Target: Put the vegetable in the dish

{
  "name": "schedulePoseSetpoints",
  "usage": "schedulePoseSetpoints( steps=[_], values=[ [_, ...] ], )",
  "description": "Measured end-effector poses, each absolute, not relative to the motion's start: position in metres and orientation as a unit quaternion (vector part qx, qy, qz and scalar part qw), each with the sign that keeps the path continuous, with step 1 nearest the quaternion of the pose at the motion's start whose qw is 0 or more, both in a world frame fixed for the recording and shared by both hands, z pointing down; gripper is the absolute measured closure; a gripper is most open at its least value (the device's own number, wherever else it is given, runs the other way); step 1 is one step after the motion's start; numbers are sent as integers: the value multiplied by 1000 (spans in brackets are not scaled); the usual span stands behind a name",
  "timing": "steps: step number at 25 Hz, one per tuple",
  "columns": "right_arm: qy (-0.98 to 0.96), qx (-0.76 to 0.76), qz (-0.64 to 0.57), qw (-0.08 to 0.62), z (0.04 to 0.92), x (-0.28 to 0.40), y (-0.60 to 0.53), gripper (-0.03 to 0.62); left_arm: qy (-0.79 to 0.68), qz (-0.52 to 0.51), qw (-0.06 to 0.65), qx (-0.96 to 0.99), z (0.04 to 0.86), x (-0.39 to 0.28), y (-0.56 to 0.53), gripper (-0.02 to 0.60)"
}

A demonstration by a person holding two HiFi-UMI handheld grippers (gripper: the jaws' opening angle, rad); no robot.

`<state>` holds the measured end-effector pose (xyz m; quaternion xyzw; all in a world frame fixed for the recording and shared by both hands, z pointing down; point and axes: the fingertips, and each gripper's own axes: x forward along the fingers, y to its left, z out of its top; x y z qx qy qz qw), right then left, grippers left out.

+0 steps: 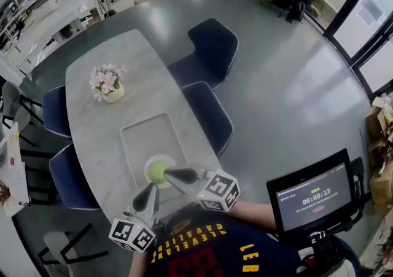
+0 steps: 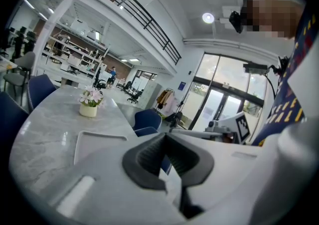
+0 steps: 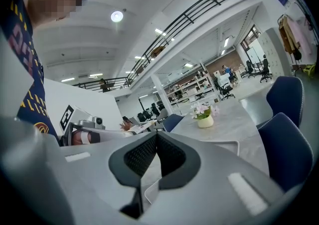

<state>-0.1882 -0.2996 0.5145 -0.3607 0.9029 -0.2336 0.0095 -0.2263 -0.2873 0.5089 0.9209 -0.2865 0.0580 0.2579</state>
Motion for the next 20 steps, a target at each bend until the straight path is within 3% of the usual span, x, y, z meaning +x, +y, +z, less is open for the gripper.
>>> schedulePoseSetpoints(
  steps=[20],
  values=[
    [896, -366, -251, 3, 523, -189, -297, 588, -288, 60, 266, 918, 511, -232, -287, 580]
  ],
)
